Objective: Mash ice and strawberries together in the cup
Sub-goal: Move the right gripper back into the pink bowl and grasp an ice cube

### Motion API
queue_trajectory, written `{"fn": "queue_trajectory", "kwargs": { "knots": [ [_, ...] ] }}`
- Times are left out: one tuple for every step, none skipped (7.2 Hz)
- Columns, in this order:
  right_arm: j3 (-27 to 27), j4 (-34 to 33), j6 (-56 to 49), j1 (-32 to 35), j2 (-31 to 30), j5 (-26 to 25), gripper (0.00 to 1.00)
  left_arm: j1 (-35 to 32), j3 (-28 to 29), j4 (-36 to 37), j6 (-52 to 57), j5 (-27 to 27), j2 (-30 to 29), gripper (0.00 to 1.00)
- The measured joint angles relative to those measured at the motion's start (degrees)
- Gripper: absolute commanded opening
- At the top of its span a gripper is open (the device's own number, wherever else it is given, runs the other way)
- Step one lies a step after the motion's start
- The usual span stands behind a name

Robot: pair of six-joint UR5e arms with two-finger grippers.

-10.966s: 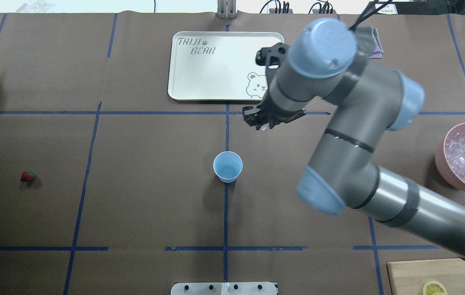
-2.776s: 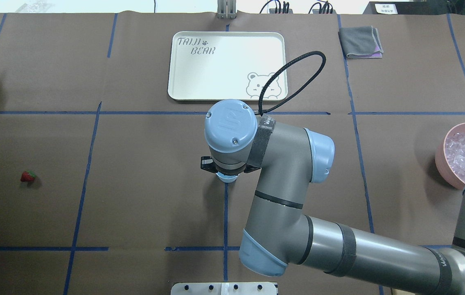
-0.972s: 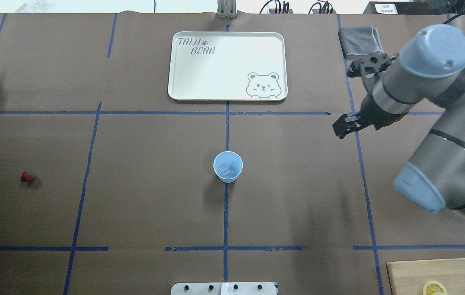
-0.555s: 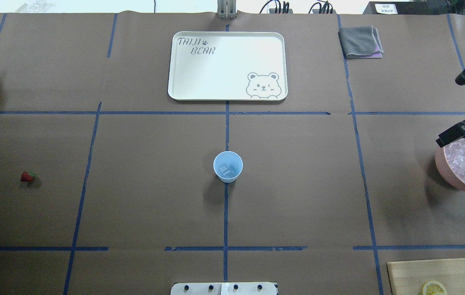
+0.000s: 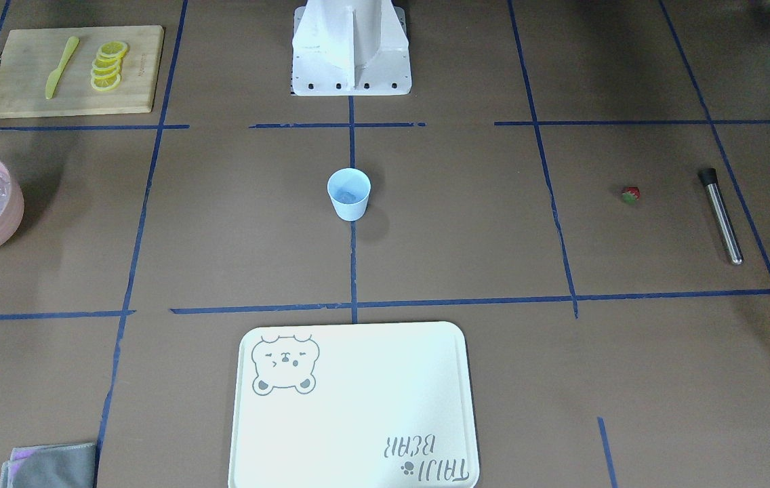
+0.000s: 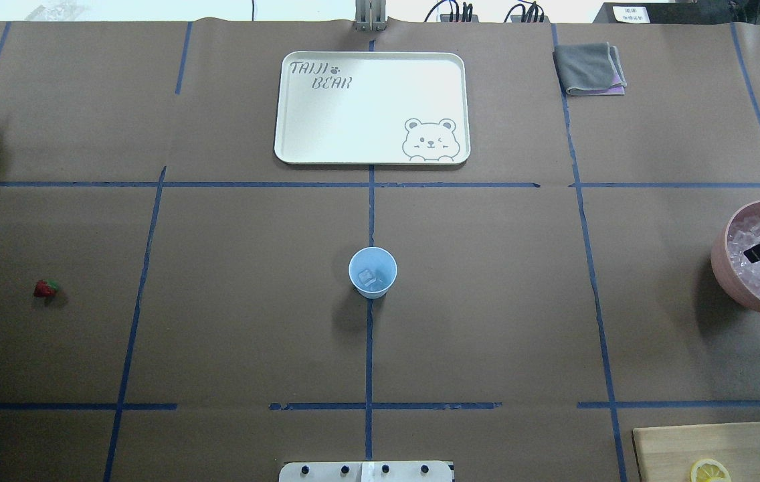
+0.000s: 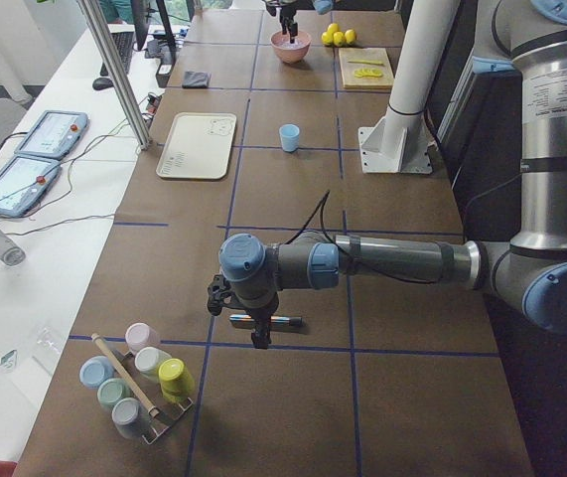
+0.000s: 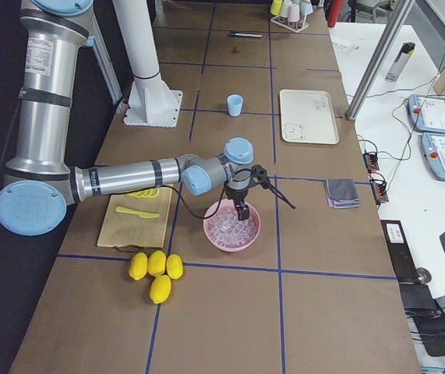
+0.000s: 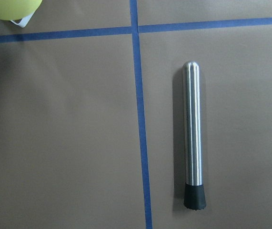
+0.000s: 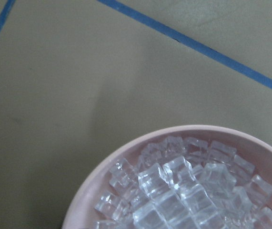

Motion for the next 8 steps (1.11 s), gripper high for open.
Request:
{"fn": "queue_trajectory", "kwargs": {
  "knots": [
    [-0.29, 0.32, -2.77, 0.12, -1.15, -0.07, 0.9, 0.01, -0.01, 0.01, 0.04, 0.0, 0.02, 1.0],
    [-0.41, 0.4, -4.3, 0.14, -1.78, -0.23, 0.88, 0.02, -0.01, 0.03, 0.04, 0.0, 0.06, 1.0],
    [-0.44, 0.4, -4.97, 0.14, -2.27, -0.38, 0.86, 0.03, -0.02, 0.02, 0.01, 0.0, 0.07, 1.0],
    [-0.49, 0.33, -5.24, 0.1, -2.68, -0.45, 0.81, 0.03, -0.02, 0.0, 0.01, 0.0, 0.08, 1.0],
    [-0.67, 0.21, -5.34, 0.07, -2.87, -0.48, 0.71, 0.03, -0.02, 0.01, 0.02, 0.0, 0.09, 1.0],
    [-1.13, 0.12, -5.37, -0.02, -2.86, -0.49, 0.66, 0.03, 0.0, 0.03, 0.02, 0.0, 0.09, 1.0],
    [-1.72, 0.09, -5.38, -0.08, -2.74, -0.49, 0.65, 0.03, 0.01, 0.03, 0.04, 0.0, 0.09, 1.0],
    [-2.18, 0.04, -5.36, -0.15, -2.57, -0.47, 0.65, 0.01, 0.01, 0.03, 0.06, 0.0, 0.09, 1.0]
  ]
}}
